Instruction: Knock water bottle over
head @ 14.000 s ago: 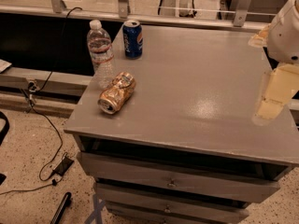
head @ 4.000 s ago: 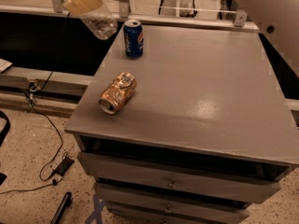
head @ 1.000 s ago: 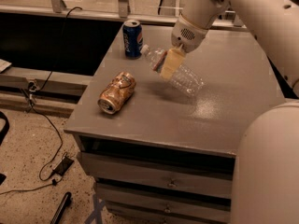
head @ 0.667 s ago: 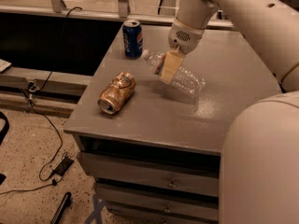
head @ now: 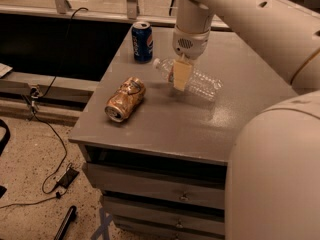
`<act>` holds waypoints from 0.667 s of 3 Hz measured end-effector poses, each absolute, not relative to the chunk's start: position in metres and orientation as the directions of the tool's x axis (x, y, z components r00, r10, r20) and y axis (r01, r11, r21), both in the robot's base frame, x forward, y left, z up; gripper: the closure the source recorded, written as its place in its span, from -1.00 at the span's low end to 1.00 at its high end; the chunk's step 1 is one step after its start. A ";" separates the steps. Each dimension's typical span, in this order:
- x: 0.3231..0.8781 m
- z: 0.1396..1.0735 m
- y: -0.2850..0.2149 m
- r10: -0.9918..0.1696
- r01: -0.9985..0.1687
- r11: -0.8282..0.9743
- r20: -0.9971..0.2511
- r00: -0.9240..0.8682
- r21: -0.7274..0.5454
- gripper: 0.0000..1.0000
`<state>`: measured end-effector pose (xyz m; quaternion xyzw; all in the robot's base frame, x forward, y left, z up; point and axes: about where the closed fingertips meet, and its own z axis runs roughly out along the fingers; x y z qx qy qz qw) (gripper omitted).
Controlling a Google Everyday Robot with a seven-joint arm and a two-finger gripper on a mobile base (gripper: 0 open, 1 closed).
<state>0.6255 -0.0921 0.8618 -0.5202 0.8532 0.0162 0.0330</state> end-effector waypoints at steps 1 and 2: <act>0.631 0.860 -0.090 -0.886 -0.888 0.458 -0.086 -0.455 -0.021 -0.77; 0.635 0.858 -0.088 -0.886 -0.888 0.459 -0.096 -0.454 -0.029 -1.00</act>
Offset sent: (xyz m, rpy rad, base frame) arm 0.0053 0.0012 -0.0020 0.0029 -0.0167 -0.0004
